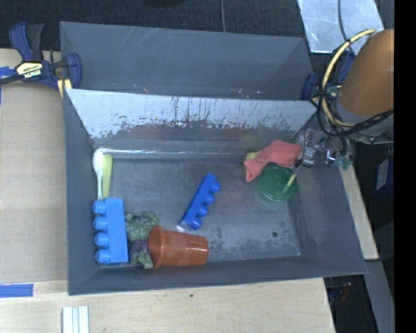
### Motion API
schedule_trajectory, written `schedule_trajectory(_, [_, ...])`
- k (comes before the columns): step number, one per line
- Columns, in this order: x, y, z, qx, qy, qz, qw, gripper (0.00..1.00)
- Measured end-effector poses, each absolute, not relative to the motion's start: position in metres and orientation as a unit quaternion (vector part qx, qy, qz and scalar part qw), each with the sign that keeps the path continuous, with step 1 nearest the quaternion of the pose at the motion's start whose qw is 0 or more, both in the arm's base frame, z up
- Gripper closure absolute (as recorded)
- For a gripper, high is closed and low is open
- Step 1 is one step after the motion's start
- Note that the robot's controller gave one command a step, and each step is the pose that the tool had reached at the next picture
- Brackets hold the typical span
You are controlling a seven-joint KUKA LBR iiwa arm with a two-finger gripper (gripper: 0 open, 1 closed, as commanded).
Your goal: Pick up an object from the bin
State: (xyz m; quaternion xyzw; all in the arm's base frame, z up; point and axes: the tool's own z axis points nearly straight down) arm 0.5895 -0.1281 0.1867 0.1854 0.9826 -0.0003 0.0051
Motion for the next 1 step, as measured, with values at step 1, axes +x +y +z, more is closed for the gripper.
schedule_trajectory(1, [0.5918, -0.129, 0.2165, 0.185, 0.983, -0.001, 0.011, 1.0])
